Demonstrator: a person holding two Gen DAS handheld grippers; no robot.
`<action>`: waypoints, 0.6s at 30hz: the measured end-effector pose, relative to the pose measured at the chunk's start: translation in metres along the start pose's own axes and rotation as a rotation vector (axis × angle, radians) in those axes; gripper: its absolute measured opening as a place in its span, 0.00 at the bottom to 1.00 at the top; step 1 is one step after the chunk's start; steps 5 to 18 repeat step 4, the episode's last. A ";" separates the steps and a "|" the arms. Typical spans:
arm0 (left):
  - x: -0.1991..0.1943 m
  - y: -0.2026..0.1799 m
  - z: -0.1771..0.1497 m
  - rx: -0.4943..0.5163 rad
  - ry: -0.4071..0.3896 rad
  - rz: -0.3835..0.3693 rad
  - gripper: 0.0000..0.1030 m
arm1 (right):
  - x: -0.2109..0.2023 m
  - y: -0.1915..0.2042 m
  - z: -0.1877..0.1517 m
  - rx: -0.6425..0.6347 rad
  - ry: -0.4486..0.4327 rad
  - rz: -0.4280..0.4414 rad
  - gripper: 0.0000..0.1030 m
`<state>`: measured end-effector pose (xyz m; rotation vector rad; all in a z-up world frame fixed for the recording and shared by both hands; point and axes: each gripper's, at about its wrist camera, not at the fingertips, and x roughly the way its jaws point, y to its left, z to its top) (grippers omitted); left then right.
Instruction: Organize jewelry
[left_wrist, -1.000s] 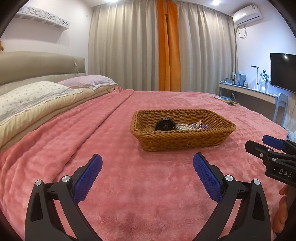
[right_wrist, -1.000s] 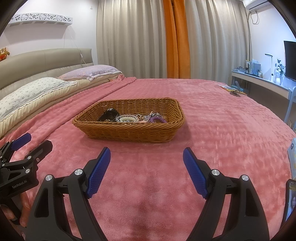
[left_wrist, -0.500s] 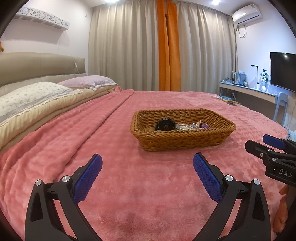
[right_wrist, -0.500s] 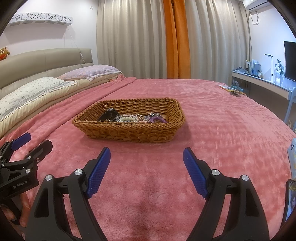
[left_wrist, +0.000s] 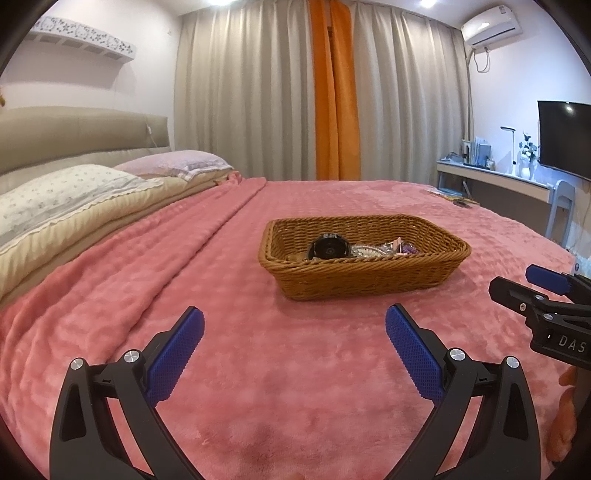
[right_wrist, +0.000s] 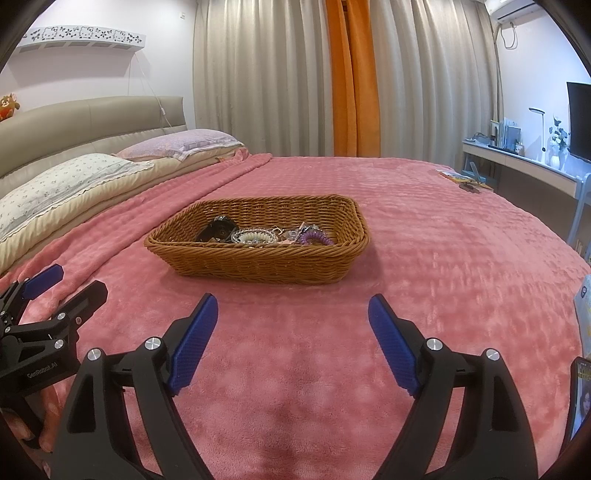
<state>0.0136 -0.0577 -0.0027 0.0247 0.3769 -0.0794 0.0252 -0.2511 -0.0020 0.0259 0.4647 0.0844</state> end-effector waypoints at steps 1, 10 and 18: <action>0.000 0.001 0.000 0.001 0.000 0.001 0.93 | 0.000 0.000 0.000 -0.001 -0.003 0.000 0.77; 0.003 0.000 0.001 0.005 0.001 0.000 0.93 | 0.000 0.000 0.000 -0.001 -0.005 -0.001 0.77; 0.003 0.000 0.001 0.005 0.001 0.000 0.93 | 0.000 0.000 0.000 -0.001 -0.005 -0.001 0.77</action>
